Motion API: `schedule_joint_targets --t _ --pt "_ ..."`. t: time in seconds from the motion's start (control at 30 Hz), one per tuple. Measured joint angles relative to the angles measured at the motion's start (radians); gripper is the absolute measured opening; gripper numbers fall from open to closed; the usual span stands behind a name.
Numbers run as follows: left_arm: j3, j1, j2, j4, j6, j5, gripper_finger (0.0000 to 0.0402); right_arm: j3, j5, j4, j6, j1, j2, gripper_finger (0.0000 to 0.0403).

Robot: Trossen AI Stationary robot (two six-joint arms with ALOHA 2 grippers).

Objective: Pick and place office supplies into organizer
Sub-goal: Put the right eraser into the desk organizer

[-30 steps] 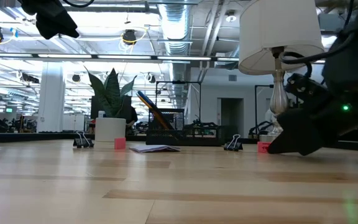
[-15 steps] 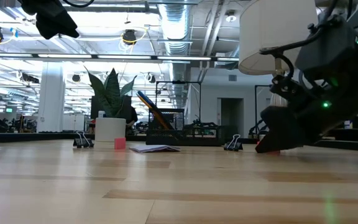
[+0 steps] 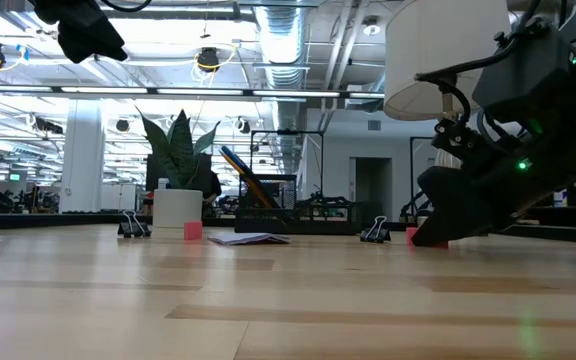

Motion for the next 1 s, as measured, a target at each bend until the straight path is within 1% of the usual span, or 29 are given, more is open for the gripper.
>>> schedule_joint_targets --t 0.1,0.23,0.47,0.57,0.67,0.83,1.0 --pt "0.0 0.0 0.0 0.0 0.0 0.0 0.0126 -0.002 0.0 0.013 -0.007 0.0 -0.001 0.003" --pt "0.0 0.0 0.0 0.0 0.0 0.0 0.0126 -0.003 -0.009 0.02 -0.033 -0.002 -0.025 0.0011" --pt "0.0 0.0 0.0 0.0 0.0 0.0 0.0126 0.016 -0.01 0.029 -0.158 -0.023 -0.093 0.002" --pt "0.0 0.0 0.0 0.0 0.0 0.0 0.0126 0.044 -0.002 0.029 -0.247 -0.045 -0.111 0.001" --pt "0.0 0.0 0.0 0.0 0.0 0.0 0.0126 0.084 -0.008 0.034 -0.345 -0.075 -0.126 0.0011" --pt "0.0 0.0 0.0 0.0 0.0 0.0 0.0126 0.166 -0.071 0.038 -0.542 -0.139 -0.129 0.002" --pt "0.0 0.0 0.0 0.0 0.0 0.0 0.0126 0.249 -0.176 0.061 -0.751 -0.215 -0.13 0.0011"
